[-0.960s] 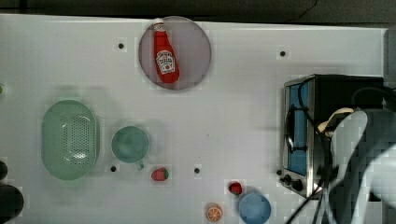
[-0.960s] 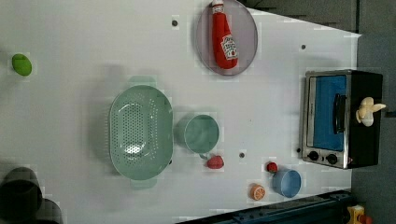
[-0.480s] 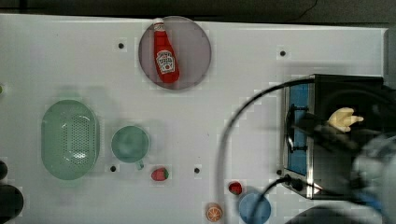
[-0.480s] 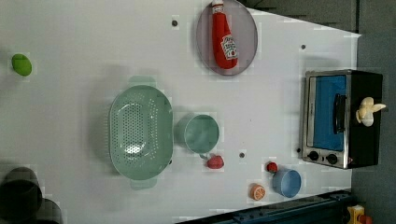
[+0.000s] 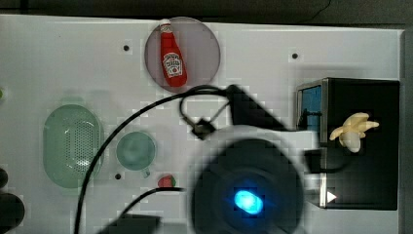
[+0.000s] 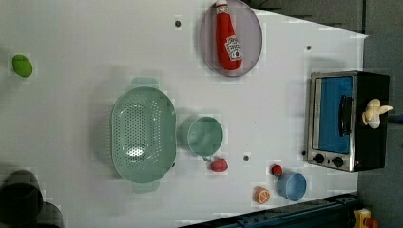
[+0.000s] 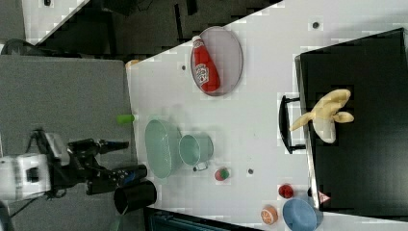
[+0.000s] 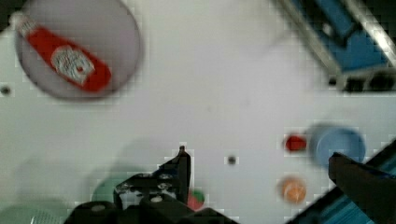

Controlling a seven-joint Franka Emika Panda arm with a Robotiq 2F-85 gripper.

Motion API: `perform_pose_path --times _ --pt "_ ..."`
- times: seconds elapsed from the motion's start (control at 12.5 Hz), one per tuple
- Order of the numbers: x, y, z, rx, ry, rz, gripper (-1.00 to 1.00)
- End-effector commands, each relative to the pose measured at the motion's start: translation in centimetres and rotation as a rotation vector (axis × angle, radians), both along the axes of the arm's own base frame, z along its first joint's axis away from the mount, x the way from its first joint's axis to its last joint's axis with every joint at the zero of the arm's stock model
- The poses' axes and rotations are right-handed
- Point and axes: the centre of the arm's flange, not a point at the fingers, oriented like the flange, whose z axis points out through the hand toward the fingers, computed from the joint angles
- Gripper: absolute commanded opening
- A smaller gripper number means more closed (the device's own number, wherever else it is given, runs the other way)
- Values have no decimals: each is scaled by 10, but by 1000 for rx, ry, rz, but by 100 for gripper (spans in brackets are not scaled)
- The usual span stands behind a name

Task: Pick banana from table and place on oven.

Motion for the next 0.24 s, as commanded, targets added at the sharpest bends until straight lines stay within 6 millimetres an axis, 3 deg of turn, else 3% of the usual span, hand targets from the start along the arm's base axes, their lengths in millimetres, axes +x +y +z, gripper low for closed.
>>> perform_pose_path --times 0.08,0.24 --pt "-17 -9 10 28 -17 -163 100" --pt "-19 -16 7 34 -11 -177 100"
